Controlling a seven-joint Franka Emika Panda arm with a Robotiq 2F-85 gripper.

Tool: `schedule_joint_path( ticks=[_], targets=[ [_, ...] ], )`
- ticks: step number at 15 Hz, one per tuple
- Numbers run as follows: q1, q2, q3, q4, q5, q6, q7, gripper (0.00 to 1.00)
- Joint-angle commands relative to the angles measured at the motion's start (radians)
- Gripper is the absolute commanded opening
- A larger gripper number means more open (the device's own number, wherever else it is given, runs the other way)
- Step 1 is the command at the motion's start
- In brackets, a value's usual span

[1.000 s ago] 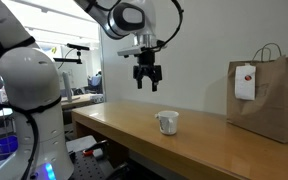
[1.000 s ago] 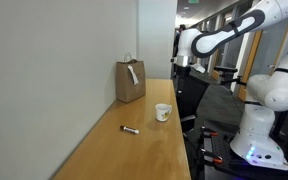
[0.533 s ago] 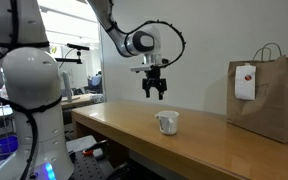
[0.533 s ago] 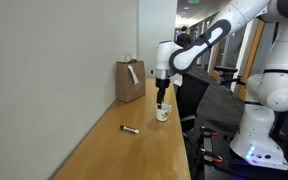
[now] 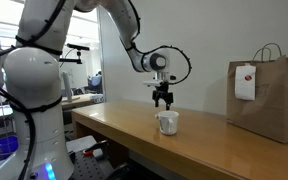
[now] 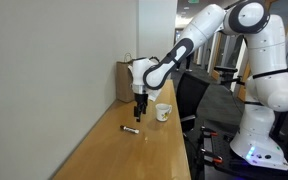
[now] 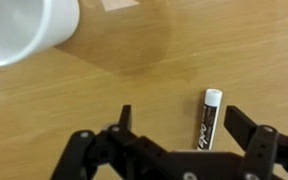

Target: Put the marker in the mug

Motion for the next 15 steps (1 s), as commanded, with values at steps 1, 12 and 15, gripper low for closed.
schedule_joint_path(
  ticks=[1, 12, 15],
  targets=[
    [0.019, 0.111, 0.001, 0.127, 0.01, -0.034, 0.041, 1.0],
    [0.091, 0.282, -0.01, 0.306, -0.018, -0.057, 0.072, 0.59],
    [0.093, 0.286, -0.013, 0.316, -0.025, -0.063, 0.068, 0.36]
  ],
)
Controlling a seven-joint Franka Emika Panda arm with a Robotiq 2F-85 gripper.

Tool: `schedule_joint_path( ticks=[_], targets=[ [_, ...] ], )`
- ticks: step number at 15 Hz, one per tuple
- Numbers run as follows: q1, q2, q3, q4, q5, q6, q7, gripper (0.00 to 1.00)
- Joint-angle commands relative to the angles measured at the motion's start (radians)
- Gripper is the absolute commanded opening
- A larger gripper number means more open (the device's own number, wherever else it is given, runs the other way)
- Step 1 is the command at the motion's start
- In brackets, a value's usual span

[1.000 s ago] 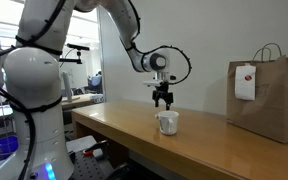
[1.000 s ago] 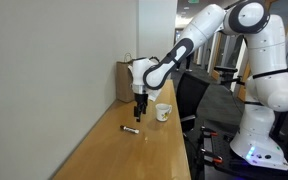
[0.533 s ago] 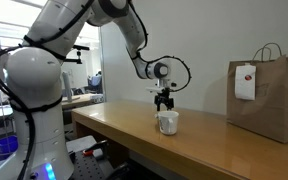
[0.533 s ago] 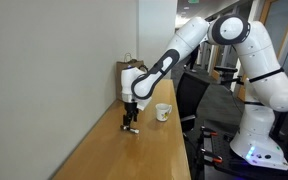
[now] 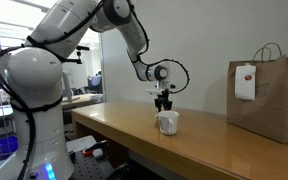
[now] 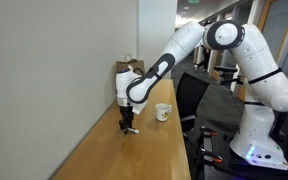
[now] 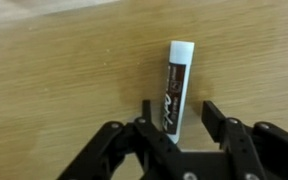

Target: Put the marker in the mug

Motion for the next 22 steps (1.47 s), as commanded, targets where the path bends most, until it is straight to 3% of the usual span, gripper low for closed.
schedule_joint_path(
  ticks=[1, 5, 10, 17, 22],
  targets=[
    [0.01, 0.008, -0.013, 0.032, -0.016, -0.045, 0.017, 0.28],
    [0.003, -0.002, -0.014, 0.031, -0.01, -0.053, 0.012, 0.01],
    [-0.063, -0.101, 0.003, -0.069, 0.033, -0.008, -0.057, 0.05],
    [-0.2, -0.465, -0.011, -0.417, 0.132, 0.197, -0.227, 0.05],
    [-0.211, -0.701, -0.056, -0.635, 0.159, 0.341, -0.272, 0.05]
  ],
)
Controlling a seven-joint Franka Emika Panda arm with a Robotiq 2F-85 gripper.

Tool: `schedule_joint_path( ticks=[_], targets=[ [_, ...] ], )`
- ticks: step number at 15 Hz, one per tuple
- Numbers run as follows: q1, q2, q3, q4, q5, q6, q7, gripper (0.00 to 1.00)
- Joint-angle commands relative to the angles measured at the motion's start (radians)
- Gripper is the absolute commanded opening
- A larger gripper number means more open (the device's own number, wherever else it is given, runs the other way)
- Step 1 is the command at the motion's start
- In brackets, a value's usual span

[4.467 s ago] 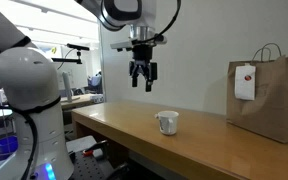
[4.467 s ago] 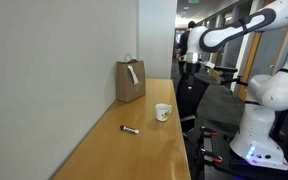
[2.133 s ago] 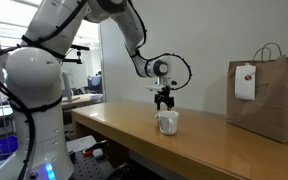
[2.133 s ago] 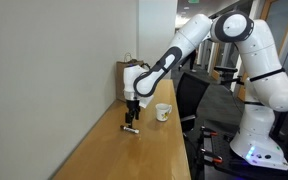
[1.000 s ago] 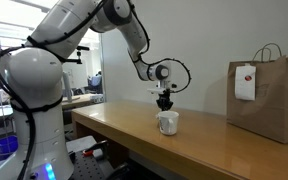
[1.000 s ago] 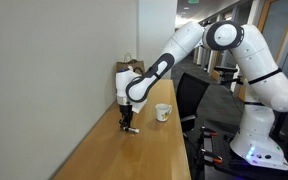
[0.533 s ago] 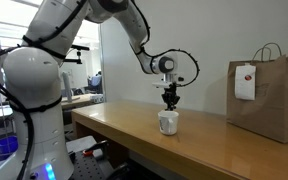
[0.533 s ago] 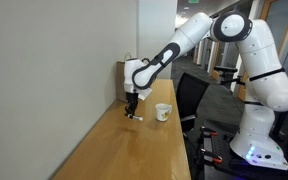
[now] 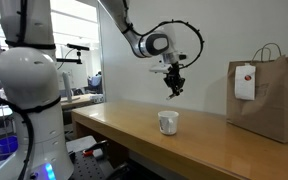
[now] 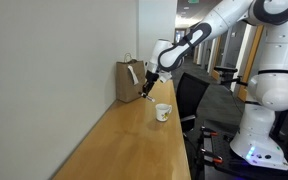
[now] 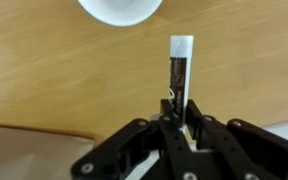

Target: Put the marker in the mug

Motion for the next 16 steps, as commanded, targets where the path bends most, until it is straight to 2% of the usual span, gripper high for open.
schedule_joint_path(
  ticks=[1, 4, 7, 14, 16],
  targets=[
    [0.01, -0.145, -0.026, -0.167, 0.032, 0.13, -0.032, 0.05],
    [0.024, -0.2, -0.057, -0.258, 0.048, 0.223, -0.041, 0.05],
    [0.035, -0.191, -0.083, -0.304, 0.075, 0.299, -0.075, 0.05],
    [0.043, -0.101, -0.108, -0.301, 0.131, 0.355, -0.136, 0.05],
    [0.034, -0.066, -0.103, -0.299, 0.124, 0.406, -0.133, 0.05]
  ],
)
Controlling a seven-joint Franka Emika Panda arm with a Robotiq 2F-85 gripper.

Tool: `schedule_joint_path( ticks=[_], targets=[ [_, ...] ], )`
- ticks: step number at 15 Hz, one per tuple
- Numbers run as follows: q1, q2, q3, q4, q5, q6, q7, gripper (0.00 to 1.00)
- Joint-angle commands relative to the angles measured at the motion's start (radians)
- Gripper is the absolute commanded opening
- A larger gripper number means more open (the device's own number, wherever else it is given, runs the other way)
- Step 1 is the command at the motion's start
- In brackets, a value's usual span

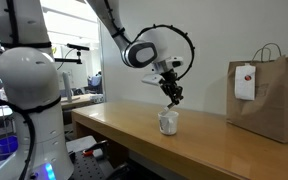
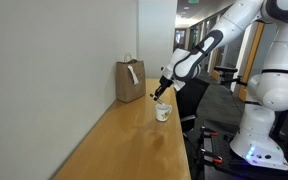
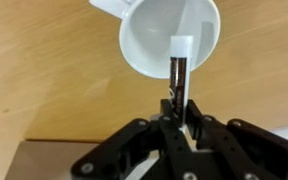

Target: Put the marker in the mug

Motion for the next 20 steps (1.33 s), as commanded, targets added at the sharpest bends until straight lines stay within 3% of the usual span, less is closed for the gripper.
schedule_joint_path(
  ticks=[1, 6, 20],
  targets=[
    [0.011, 0.063, -0.007, 0.011, 0.027, 0.098, -0.027, 0.05],
    [0.007, 0.128, 0.004, 0.021, 0.037, 0.189, -0.013, 0.05],
    [0.009, 0.049, 0.014, -0.026, 0.105, 0.125, -0.011, 0.05]
  ],
)
